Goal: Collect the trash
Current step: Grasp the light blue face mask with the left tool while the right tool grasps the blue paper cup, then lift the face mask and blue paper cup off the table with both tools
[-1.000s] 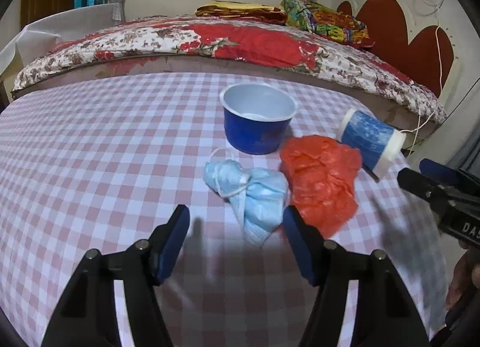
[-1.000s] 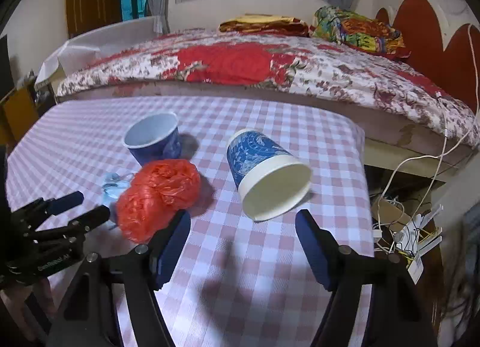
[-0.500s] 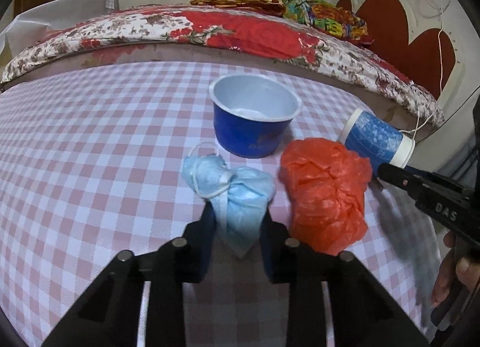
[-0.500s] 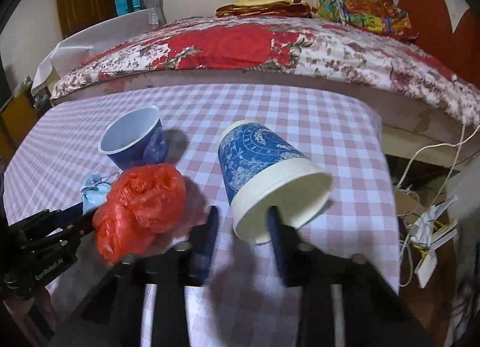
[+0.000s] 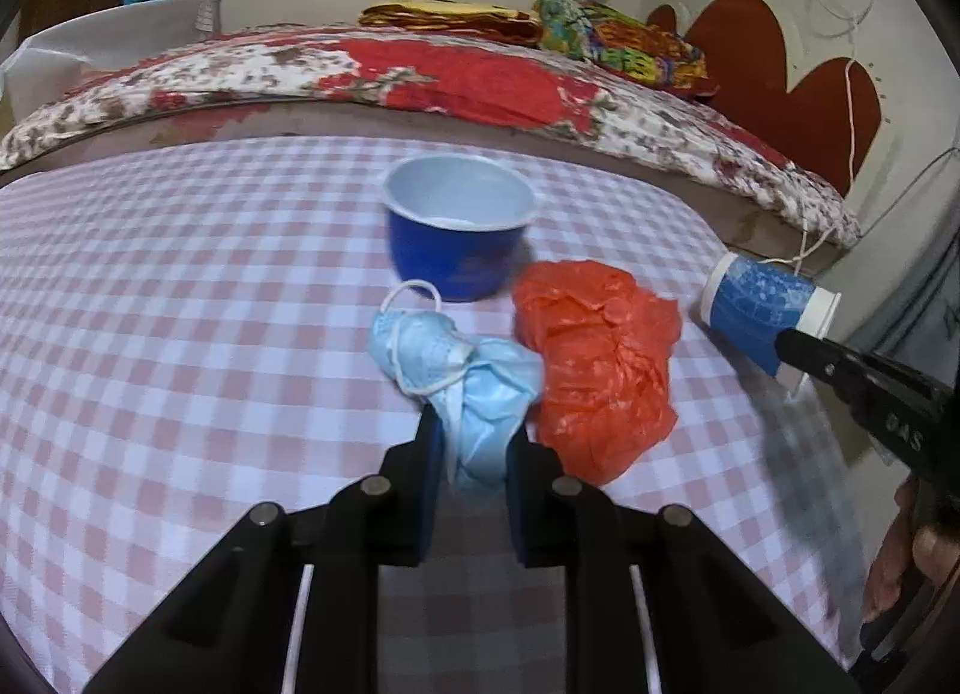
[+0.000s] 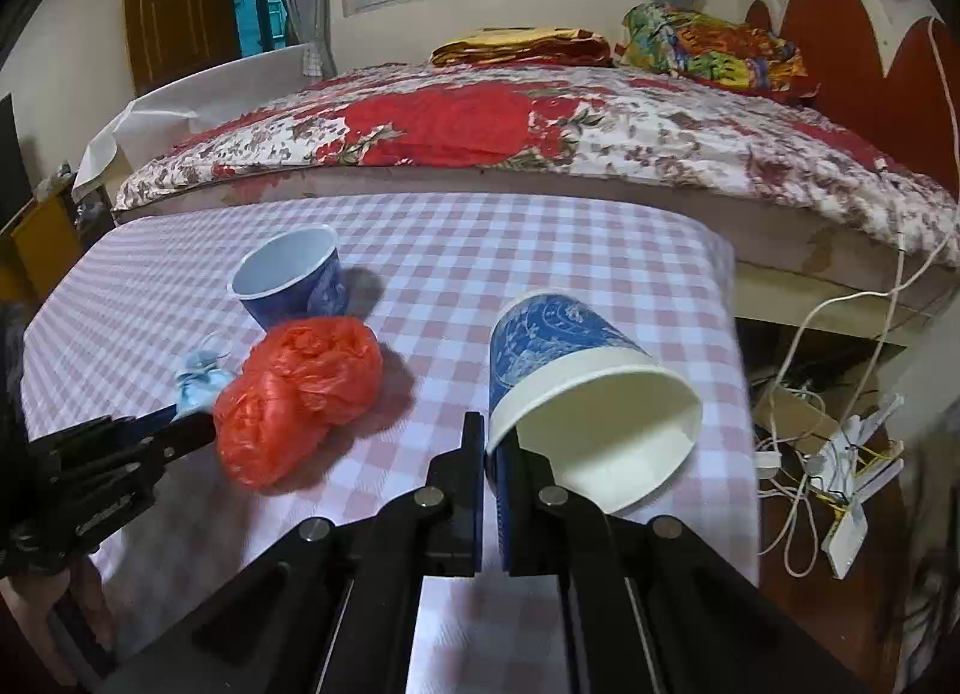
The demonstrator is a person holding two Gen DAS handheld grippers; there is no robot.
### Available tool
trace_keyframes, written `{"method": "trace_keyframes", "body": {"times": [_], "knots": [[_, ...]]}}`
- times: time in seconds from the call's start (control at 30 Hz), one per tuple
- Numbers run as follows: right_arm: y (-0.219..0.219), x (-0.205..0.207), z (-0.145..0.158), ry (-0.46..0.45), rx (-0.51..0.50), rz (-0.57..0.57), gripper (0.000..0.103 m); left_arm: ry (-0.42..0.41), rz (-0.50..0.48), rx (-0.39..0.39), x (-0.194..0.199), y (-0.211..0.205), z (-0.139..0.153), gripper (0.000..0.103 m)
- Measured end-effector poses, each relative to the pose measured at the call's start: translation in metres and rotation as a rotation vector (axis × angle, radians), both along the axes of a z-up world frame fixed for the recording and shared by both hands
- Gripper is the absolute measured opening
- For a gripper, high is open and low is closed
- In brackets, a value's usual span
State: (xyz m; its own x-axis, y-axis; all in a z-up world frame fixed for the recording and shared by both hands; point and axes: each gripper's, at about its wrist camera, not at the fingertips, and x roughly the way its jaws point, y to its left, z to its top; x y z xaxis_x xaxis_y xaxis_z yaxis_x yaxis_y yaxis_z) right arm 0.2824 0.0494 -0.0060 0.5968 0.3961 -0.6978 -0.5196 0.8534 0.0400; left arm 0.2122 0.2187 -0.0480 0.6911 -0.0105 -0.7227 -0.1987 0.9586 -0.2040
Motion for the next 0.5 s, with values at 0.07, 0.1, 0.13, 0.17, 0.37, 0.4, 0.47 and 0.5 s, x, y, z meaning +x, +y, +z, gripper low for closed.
{"method": "trace_keyframes", "body": {"times": [0.07, 0.1, 0.13, 0.17, 0.37, 0.4, 0.47, 0.5], "knots": [[-0.009, -0.005, 0.002, -0.012, -0.002, -0.013, 0.004, -0.005, -0.017, -0.004, 0.005, -0.01, 0.001, 0.021], [-0.015, -0.007, 0.004, -0.014, 0.001, -0.023, 0.004, -0.007, -0.025, -0.001, 0.008, -0.014, 0.002, 0.021], [-0.021, -0.008, 0.005, -0.014, 0.005, -0.033, 0.004, -0.009, -0.028, 0.001, 0.01, -0.018, 0.003, 0.021], [-0.028, -0.009, 0.006, -0.013, 0.009, -0.044, 0.004, -0.009, -0.035, 0.003, 0.014, -0.022, 0.003, 0.021], [-0.068, -0.022, 0.014, -0.031, 0.034, -0.103, 0.004, -0.041, -0.027, 0.027, 0.015, -0.038, 0.013, 0.021], [-0.075, -0.027, 0.016, -0.034, 0.039, -0.112, 0.004, -0.045, -0.019, 0.028, 0.012, -0.038, 0.014, 0.021], [-0.086, -0.034, 0.019, -0.043, 0.045, -0.124, 0.004, -0.052, -0.001, 0.022, 0.003, -0.038, 0.014, 0.021], [-0.092, -0.038, 0.021, -0.045, 0.049, -0.128, 0.003, -0.053, 0.005, 0.024, -0.001, -0.039, 0.014, 0.021]]}}
